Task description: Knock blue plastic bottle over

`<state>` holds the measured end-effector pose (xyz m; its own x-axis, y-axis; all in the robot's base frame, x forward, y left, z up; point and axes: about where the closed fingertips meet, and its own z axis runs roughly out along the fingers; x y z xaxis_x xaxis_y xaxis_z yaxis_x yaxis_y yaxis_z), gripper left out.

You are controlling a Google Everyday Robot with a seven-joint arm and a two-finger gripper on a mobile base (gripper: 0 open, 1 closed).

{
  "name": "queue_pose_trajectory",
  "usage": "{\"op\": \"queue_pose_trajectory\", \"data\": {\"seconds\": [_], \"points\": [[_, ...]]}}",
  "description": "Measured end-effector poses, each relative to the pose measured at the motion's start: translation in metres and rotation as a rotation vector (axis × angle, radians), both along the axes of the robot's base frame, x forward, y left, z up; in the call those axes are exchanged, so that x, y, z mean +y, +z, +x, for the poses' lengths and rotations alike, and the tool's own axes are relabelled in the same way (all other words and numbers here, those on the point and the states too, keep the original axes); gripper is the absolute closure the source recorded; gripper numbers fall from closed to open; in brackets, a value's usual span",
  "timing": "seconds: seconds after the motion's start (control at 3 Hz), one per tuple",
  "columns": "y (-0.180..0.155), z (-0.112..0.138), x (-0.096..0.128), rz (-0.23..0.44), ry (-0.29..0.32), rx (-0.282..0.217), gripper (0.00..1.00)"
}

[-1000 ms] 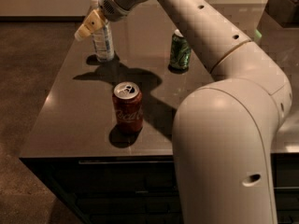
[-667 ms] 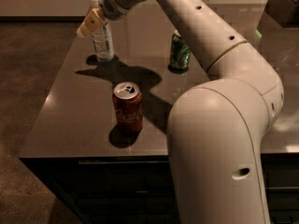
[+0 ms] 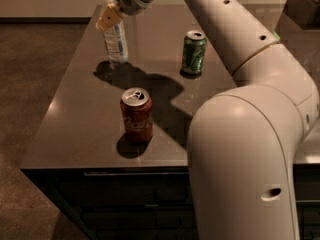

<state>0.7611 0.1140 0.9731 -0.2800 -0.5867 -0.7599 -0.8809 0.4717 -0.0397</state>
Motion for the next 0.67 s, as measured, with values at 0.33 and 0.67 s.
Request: {"op": "queue_pose_trajectory", "data": {"seconds": [0.33, 0.67], "points": [[0.013, -0.027, -0.016, -0.103, 0.032, -0.015, 0.87], [0.023, -0.061, -0.028, -0.290, 0.075, -0.020, 1.00]]}}
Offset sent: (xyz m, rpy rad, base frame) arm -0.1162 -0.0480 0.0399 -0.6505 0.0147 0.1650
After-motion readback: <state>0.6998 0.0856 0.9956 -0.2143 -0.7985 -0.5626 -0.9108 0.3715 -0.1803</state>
